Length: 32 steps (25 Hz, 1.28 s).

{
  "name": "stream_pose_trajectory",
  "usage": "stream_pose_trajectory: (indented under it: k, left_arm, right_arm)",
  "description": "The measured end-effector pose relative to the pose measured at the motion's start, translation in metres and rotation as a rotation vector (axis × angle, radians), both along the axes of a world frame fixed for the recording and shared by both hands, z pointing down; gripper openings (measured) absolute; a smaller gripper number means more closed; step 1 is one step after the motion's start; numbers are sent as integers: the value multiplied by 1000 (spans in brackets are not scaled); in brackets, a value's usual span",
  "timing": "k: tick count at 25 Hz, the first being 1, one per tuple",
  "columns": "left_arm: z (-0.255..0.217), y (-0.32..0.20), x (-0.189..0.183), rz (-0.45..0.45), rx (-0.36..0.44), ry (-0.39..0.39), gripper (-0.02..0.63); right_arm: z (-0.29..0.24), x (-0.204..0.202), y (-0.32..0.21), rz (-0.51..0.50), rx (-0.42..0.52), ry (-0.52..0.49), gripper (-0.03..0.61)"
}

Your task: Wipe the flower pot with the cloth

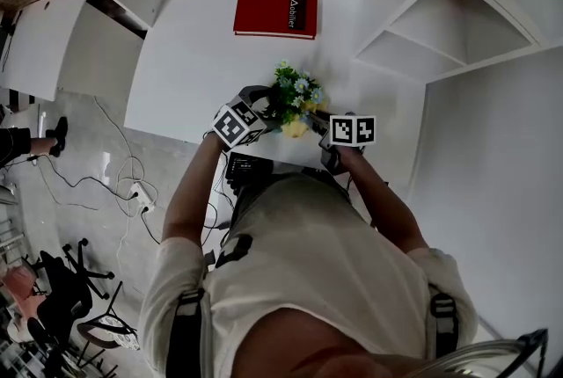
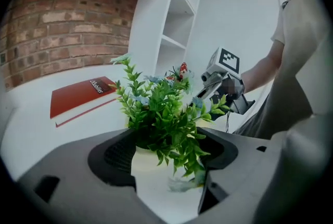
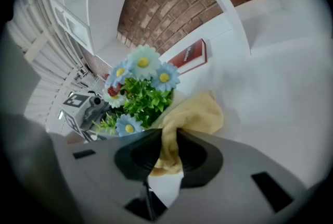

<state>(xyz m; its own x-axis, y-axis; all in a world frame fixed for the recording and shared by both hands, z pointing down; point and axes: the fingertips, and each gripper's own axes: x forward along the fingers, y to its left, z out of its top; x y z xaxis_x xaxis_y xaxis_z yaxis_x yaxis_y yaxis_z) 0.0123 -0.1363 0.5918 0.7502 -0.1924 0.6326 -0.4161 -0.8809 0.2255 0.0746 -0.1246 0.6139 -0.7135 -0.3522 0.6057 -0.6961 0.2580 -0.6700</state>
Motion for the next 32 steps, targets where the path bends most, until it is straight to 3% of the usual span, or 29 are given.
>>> stream_pose_trajectory:
  k: [6,13,18,22,27,32]
  left_arm:
    - [-1,2,4,-62,45,27,339]
    - [-6,12,6,-200,29,127,339]
    - [-4,19,4,-212,33,118,339]
    - [-10,24,0,-191,-20,150,339]
    - [-23,6,-30,-241,-4,169,339]
    - [-3,5,-20,-171,-60,150,342]
  right_arm:
    - [-22,-3,-9,66,41,-95,94]
    - [19,-10,11,17,-7,17,94]
    - [31,-11,15,19,-34,18,94]
    - [32,-9,16,6,-47,11,94]
    - [32,-6,18,-9,-55,14,94]
    - [24,2,14,-21,-30,35,94]
